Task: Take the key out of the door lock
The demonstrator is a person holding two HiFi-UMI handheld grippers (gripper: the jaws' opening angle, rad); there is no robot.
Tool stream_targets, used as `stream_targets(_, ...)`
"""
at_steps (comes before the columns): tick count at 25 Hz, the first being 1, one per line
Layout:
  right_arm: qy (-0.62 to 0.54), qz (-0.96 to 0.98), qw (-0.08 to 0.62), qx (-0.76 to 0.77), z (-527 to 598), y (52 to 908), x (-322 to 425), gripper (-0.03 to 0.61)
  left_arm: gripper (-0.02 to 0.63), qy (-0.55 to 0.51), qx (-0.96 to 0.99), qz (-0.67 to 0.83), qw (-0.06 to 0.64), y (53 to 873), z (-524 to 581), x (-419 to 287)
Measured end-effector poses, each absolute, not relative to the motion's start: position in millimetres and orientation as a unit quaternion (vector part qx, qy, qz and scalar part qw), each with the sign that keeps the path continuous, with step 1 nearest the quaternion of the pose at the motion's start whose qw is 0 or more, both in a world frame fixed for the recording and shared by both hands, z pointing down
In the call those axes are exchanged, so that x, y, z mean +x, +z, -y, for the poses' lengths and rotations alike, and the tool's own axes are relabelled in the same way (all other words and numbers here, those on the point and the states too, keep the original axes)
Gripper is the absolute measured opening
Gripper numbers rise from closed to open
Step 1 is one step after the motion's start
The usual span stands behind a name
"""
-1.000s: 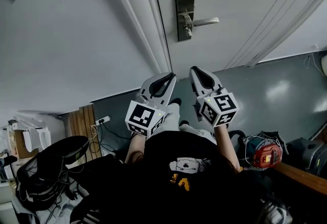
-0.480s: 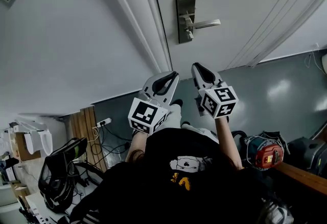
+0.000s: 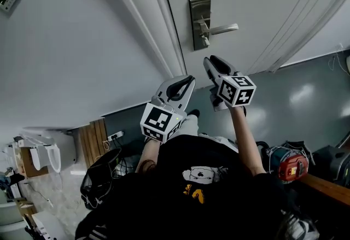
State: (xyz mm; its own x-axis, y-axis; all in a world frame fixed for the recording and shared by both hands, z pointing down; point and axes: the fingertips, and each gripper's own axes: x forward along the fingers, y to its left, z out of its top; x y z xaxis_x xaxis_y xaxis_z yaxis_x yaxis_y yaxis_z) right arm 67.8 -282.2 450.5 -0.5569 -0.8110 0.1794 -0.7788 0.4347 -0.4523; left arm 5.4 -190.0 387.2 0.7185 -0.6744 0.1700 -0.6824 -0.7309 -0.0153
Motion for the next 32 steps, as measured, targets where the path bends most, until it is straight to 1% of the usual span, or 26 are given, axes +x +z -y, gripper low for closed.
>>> stream_targets(4,-0.294,-0.827,0.065,-0.475,308.8,458.4,74.2,0.116,0.023,0.084,0.928,0.362,0.026,388.7,195.5,5.0)
stream_targets(8,-0.356,-0.8,0.112,-0.47,331.7,468.6,79.5,0.129,0.023,0.088,0.928,0.361,0.03,392.4,199.2,4.5)
stream_targets(16,-0.428,-0.769,0.185,-0.438,362.4,473.2,79.1,0.132,0.023,0.092,0.925,0.365,0.042,400.0,206.3,0.5)
stream_targets(19,-0.44,-0.765,0.201,-0.426,369.9,472.2,77.4,0.125,0.023,0.094,0.925,0.366,0.045,402.4,208.2,0.2)
stream_targets(23,-0.444,-0.761,0.201,-0.428,377.6,476.3,75.9,0.103,0.023,0.094,0.924,0.368,0.049,404.6,210.2,-1.9)
stream_targets(27,-0.453,-0.754,0.209,-0.428,381.5,479.3,72.8,0.065,0.023,0.094,0.922,0.372,0.051,405.7,213.8,-6.0)
stream_targets(32,-0.464,-0.746,0.23,-0.418,382.0,480.6,72.7,0.057,0.023,0.094,0.922,0.372,0.053,406.8,217.2,-7.7)
